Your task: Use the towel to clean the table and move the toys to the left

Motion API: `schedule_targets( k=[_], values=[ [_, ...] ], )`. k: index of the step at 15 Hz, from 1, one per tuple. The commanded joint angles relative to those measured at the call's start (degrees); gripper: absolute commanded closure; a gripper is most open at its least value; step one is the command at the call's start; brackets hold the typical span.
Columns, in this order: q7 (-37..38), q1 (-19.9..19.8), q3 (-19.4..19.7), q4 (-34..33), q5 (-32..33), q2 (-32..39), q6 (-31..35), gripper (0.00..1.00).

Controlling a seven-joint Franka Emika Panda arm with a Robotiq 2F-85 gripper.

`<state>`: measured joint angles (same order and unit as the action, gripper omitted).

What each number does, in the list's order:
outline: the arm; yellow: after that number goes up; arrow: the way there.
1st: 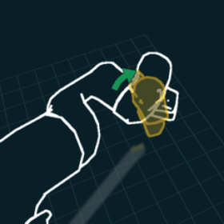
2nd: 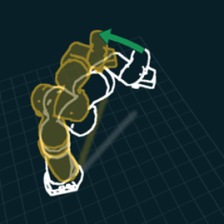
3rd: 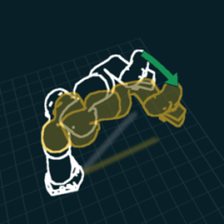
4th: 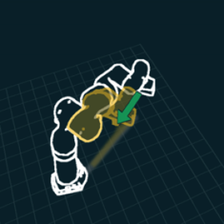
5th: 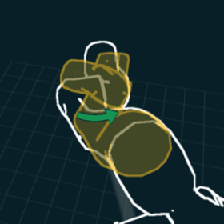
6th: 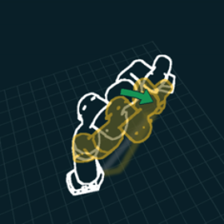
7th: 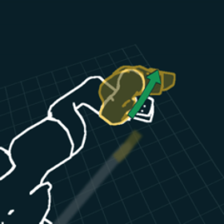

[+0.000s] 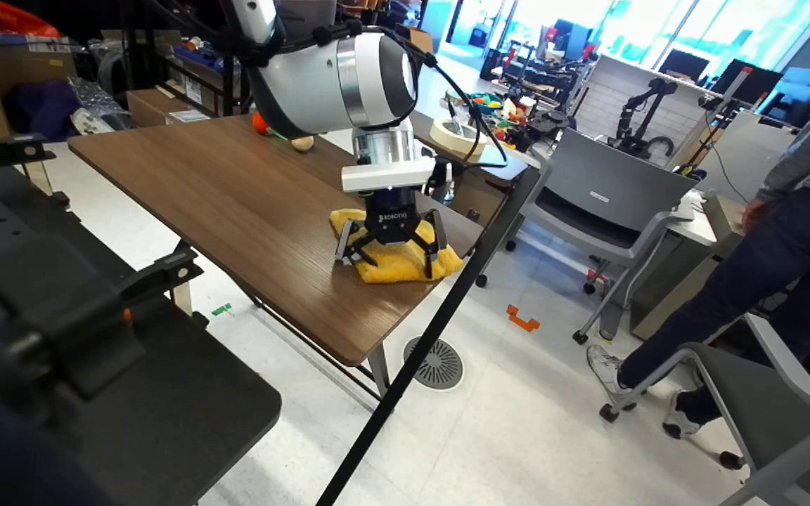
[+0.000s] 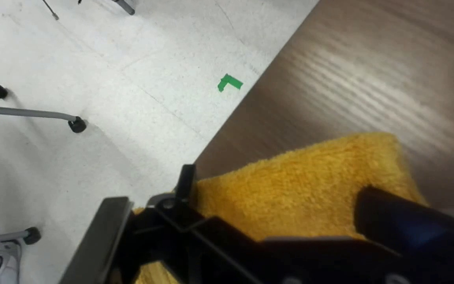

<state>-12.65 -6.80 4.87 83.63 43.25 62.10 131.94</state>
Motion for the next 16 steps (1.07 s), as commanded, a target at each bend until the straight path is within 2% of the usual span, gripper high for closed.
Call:
schedule_targets(
  k=[1,4,8,11,13,16],
  values=[
    [3.6,1.1,-0.5,-11.7,-6.7,6.6,1.7,0.0],
    [2.8,2.8,-0.7,-12.9,-10.6,6.1,4.4,0.0],
    [-3.8,4.5,-1.5,-5.0,-9.7,1.7,14.7,0.0],
    [-10.2,4.2,-3.4,-0.7,-9.8,0.1,20.3,0.0],
    [-13.4,3.4,-4.4,-0.7,-11.2,0.3,19.6,0.0],
    [-13.3,2.5,-3.0,-4.9,-14.4,2.5,15.3,0.0]
  ],
)
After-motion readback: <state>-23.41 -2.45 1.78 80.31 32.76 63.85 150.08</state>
